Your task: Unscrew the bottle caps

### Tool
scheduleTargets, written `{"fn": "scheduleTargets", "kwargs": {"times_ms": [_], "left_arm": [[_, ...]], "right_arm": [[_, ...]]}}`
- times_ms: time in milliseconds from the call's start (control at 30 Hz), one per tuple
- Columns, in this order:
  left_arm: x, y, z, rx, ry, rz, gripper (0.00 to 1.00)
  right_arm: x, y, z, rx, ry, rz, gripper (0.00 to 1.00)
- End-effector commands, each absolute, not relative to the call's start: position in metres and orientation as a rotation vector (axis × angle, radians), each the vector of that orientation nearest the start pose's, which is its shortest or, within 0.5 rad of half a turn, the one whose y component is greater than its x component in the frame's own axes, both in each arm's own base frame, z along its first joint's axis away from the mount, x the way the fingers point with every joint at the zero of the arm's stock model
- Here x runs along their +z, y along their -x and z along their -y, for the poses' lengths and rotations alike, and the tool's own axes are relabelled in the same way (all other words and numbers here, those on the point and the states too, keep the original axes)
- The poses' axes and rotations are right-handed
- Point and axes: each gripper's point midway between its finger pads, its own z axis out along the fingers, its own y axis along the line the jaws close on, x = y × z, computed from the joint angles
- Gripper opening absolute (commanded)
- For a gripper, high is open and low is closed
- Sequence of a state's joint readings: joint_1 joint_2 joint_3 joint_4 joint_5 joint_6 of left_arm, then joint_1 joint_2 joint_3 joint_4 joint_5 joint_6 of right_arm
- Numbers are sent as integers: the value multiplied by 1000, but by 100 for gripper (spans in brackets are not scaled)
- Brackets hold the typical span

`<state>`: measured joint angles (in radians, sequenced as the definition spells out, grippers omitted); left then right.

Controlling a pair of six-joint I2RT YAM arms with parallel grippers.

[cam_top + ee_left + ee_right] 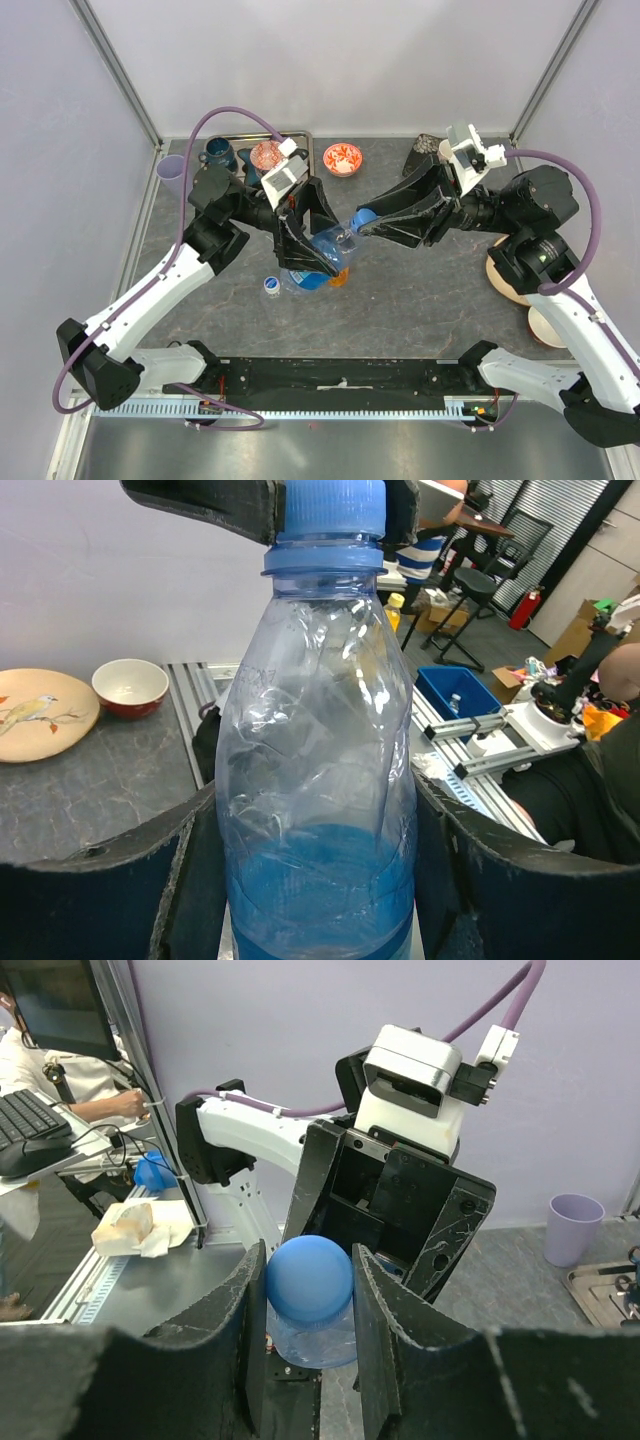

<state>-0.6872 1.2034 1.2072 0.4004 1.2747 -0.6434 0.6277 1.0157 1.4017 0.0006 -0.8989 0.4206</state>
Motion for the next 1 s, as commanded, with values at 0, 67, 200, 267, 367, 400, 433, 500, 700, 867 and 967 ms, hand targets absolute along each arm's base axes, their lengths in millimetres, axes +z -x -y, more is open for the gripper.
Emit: {"fn": "scheduleTargets", "kwargs": {"times_ms": [0, 67, 200, 267, 367, 400, 433, 500, 700, 867, 967], "left_arm": [[451, -97, 307, -1748, -1334, -1033, 34], [450, -99, 307, -1735, -1321, -1050, 34], [447, -104, 309, -1687, -1305, -1066, 34], [444, -106, 310, -1680, -1294, -1089, 34], [443, -109, 311, -1664, -1283, -1102, 34], [443, -109, 310, -1654, -1282, -1097, 34], [443, -112, 311, -1647, -1269, -1105, 34], [441, -112, 312, -1638, -1267, -1112, 34], [439, -114, 312, -1628, -1267, -1115, 34], [437, -121, 313, -1588, -1225, -1146, 34], [436, -131, 316, -1545, -1179, -1174, 34]], "right_arm": [[481, -110, -281, 1501, 1089, -1202, 0], [481, -115, -282, 1487, 1061, -1218, 0], [488, -118, -280, 1471, 1026, -1223, 0], [492, -117, -279, 1468, 1023, -1214, 15], [497, -122, -279, 1456, 979, -1228, 48], [499, -125, -279, 1451, 956, -1235, 52], [502, -127, -279, 1444, 939, -1236, 57], [504, -130, -278, 1435, 912, -1245, 64], [512, -141, -278, 1425, 827, -1270, 72], [526, -146, -277, 1434, 760, -1275, 98], [544, -150, -274, 1443, 698, -1263, 98]]}}
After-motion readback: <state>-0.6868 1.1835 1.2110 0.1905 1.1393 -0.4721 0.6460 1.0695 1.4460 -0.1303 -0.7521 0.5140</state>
